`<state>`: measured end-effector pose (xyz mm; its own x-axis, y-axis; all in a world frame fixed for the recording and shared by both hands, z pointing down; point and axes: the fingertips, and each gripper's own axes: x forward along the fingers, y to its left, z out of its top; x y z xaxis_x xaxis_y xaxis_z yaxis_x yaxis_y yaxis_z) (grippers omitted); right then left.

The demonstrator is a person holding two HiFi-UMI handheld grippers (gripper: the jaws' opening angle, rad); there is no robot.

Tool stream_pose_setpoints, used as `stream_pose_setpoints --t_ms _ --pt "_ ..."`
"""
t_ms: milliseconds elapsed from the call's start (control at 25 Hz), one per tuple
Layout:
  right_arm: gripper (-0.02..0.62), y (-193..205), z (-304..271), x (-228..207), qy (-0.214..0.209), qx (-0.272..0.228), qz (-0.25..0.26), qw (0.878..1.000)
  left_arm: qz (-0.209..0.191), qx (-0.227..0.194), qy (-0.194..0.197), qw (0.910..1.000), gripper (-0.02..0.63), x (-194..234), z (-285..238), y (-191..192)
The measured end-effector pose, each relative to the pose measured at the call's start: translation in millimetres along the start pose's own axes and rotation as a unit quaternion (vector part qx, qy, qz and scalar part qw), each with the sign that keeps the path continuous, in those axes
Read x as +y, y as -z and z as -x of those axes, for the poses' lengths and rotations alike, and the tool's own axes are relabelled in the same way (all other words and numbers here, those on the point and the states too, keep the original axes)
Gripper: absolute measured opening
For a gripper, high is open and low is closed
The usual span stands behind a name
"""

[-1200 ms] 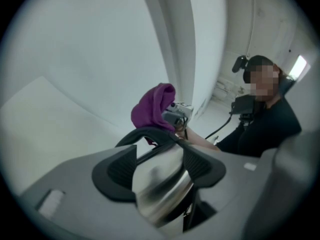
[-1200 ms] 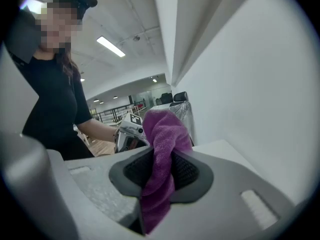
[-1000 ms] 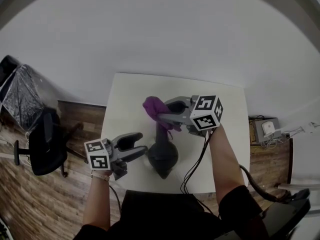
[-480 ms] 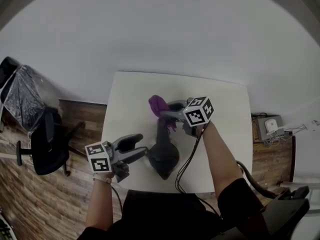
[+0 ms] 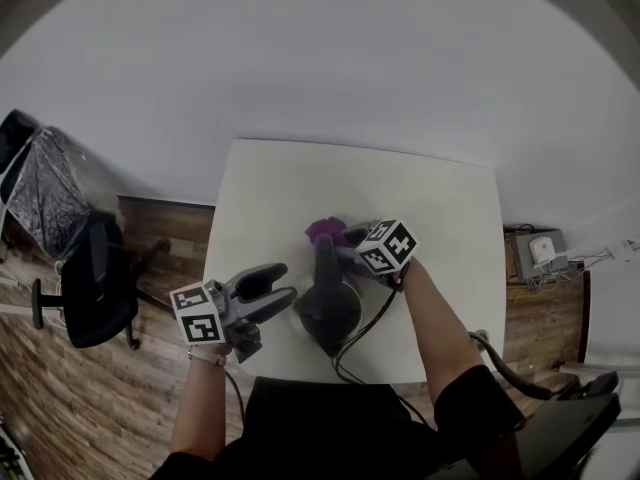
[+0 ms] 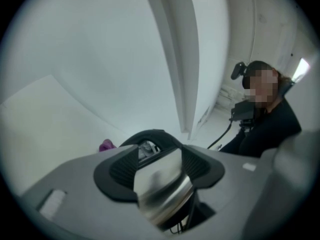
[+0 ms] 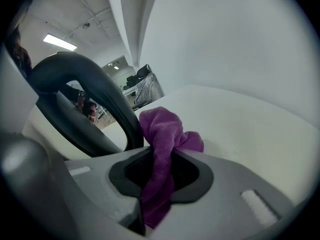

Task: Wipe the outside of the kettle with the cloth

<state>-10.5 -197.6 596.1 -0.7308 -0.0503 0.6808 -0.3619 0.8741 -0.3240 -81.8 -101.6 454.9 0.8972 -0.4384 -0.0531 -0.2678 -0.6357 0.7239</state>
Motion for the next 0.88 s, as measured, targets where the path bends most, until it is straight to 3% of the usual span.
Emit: stream_pose_setpoints --t_ms 160,280,360,480,560,680,880 --pt "0.091 -1 18 -5 0.035 -0.024 -0.024 0.999 -0.008 -0.04 0.005 0.9992 0.249 -10 7 -21" --pt "0.091 -10 65 -2 0.082 -0.063 -0.025 0.994 -0.023 -0.053 0.012 0.9982 0.247 -23 7 -28" --pt "0.091 -21 108 15 0.118 -0.074 0.015 0.99 -0.03 -0.049 0.008 0.9983 0.247 -24 7 -25" --pt "0.091 -49 164 73 0.152 -0.072 0.13 0.977 -0.024 -0.043 -0.01 0.9987 0.245 -15 7 -19" --pt "0.091 -71 185 120 0.162 -0.052 0.224 0.959 -0.018 -0.043 -0.021 0.9987 0.245 -8 9 -17" --pt "0.091 -93 192 181 0.166 0.006 0.35 0.922 -0.015 -0.043 -0.028 0.9986 0.244 -2 10 -15" --pt "0.089 -104 150 226 0.168 0.126 0.475 0.855 -0.013 -0.043 -0.028 0.9986 0.244 4 14 -16"
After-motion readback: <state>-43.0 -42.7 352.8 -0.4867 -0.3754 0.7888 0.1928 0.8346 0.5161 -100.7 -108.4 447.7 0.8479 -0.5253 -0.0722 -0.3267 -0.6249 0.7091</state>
